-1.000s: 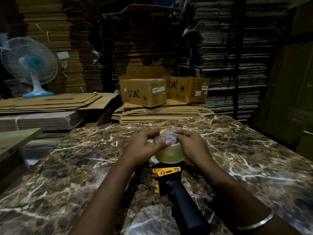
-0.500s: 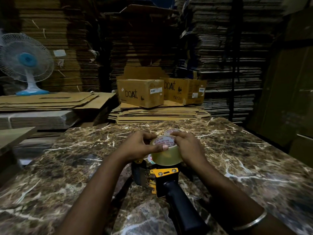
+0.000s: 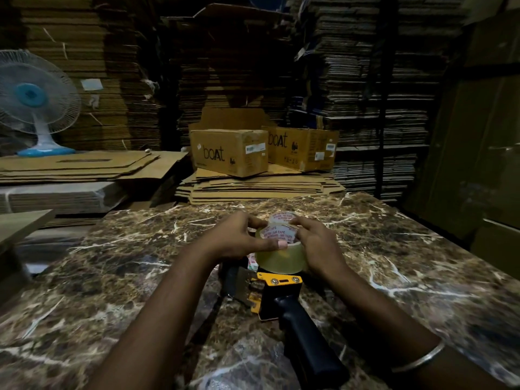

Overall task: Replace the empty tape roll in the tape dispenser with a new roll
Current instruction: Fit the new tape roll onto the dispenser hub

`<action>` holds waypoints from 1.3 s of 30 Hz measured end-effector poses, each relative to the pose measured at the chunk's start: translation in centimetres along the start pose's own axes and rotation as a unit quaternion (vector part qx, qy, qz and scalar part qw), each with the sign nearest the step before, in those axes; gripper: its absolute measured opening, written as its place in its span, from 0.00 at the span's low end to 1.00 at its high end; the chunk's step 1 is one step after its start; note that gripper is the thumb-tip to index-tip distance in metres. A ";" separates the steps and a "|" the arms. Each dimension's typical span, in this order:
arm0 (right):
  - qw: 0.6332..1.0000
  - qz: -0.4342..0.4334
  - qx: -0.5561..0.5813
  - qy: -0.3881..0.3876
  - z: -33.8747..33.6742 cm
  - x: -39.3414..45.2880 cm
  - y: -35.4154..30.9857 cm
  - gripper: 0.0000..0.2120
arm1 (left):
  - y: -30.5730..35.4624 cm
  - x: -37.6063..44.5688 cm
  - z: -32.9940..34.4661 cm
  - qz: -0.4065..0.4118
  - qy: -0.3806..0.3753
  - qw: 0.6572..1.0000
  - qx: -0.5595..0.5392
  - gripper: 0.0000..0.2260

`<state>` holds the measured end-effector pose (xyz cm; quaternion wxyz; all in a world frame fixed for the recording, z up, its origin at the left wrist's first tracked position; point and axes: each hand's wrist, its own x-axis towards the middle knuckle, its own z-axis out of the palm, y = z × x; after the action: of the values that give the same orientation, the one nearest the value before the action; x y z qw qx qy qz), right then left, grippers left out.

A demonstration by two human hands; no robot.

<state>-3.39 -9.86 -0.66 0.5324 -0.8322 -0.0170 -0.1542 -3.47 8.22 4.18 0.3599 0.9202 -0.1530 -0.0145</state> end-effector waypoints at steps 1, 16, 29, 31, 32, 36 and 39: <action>1.000 0.001 0.009 0.000 -0.1 -0.1 0.2 0.15 | 0.3 0.2 0.0 0.001 -0.003 1.000 0.015 0.39; 0.994 0.010 0.109 0.013 1.8 -1.0 -0.2 0.14 | -1.1 -0.3 -1.0 0.005 -0.035 0.999 0.003 0.44; 0.995 0.056 0.081 0.012 2.3 -1.0 -0.5 0.21 | -2.1 -1.2 -0.6 -0.002 -0.022 0.998 -0.067 0.39; 0.998 0.058 0.002 -0.014 1.8 -1.0 -0.6 0.27 | -2.6 -1.5 -0.4 0.005 -0.012 0.995 -0.097 0.37; 0.997 0.064 -0.033 -0.025 1.4 -1.1 -0.5 0.31 | -2.8 -1.5 -0.3 0.009 -0.007 0.994 -0.111 0.37; 0.986 0.140 -0.006 -0.090 -0.4 -0.9 -0.1 0.32 | -3.1 -1.2 -0.2 0.009 0.021 0.991 -0.131 0.49; 0.959 0.216 0.108 -0.146 -0.5 -0.7 -0.7 0.24 | -3.4 -1.1 -0.1 0.004 0.030 0.989 -0.148 0.50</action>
<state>-4.29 -9.92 -0.04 0.6318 -0.7667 0.0693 0.0906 -3.58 10.96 1.89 0.4962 0.8565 -0.1420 -0.0083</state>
